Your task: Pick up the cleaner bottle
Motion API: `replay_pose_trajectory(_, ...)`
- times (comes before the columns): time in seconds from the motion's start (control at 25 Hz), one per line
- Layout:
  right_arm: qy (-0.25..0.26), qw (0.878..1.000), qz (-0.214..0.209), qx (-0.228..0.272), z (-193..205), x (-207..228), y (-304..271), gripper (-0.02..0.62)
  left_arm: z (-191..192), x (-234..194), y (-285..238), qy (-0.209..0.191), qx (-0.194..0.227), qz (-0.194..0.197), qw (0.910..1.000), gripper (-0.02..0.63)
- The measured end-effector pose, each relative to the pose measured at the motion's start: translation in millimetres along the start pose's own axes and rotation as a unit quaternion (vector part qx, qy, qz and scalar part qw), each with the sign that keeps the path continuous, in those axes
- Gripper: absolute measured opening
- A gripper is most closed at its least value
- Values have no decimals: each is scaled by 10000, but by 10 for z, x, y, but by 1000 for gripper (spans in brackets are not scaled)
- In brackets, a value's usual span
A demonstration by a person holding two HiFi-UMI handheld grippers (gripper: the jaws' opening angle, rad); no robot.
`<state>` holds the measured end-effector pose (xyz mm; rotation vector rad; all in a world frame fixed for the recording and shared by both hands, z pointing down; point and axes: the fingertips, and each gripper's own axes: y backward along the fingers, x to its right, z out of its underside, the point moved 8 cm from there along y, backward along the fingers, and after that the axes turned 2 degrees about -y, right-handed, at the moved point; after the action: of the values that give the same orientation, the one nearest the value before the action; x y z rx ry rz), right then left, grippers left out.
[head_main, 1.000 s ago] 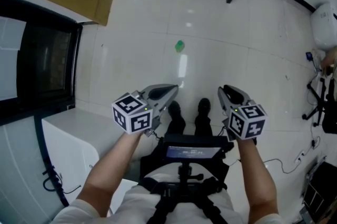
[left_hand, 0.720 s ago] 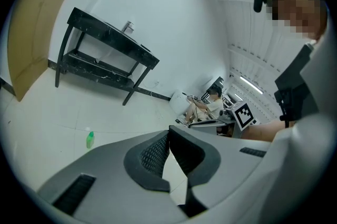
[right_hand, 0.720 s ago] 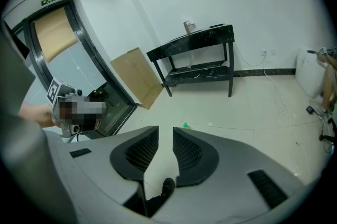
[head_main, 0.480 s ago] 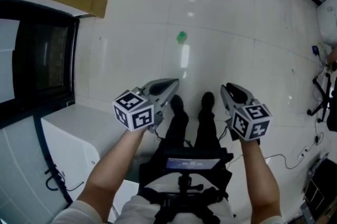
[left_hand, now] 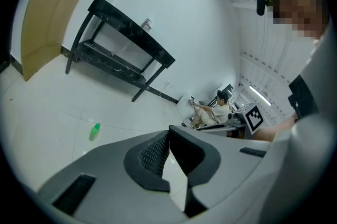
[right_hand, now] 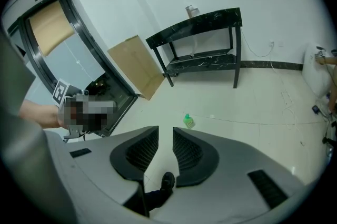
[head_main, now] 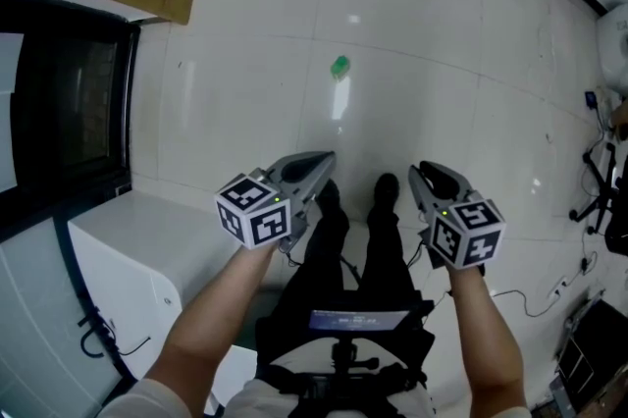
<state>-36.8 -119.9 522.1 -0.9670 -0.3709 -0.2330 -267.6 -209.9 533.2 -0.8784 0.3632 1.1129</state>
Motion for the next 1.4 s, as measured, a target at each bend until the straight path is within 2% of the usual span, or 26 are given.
replay_pose_trajectory(0.32,162,9998,93,-14,-138,-138,-148,91,17,-111,-45,-54,-147,260,9995,0)
replay_pose_trajectory(0.48,192,9998,87,3,-156,-178,-232,91,50,-189,-50,-29,-185,241,9995,0)
replay_pose_trajectory(0.8,217,9993,-201,-234,-73,29,-543,91,175,-465,-199,66,-106,-233,9997,0)
replay_pose_trajectory(1.08,520,9962,-459,-536,-193,418,-797,91,234,-580,-561,237,88,-675,9974,0)
replay_pose_trajectory(1.4,600,9938,-653,-674,-324,764,-1128,91,373,-818,-1021,190,-36,-956,9952,0)
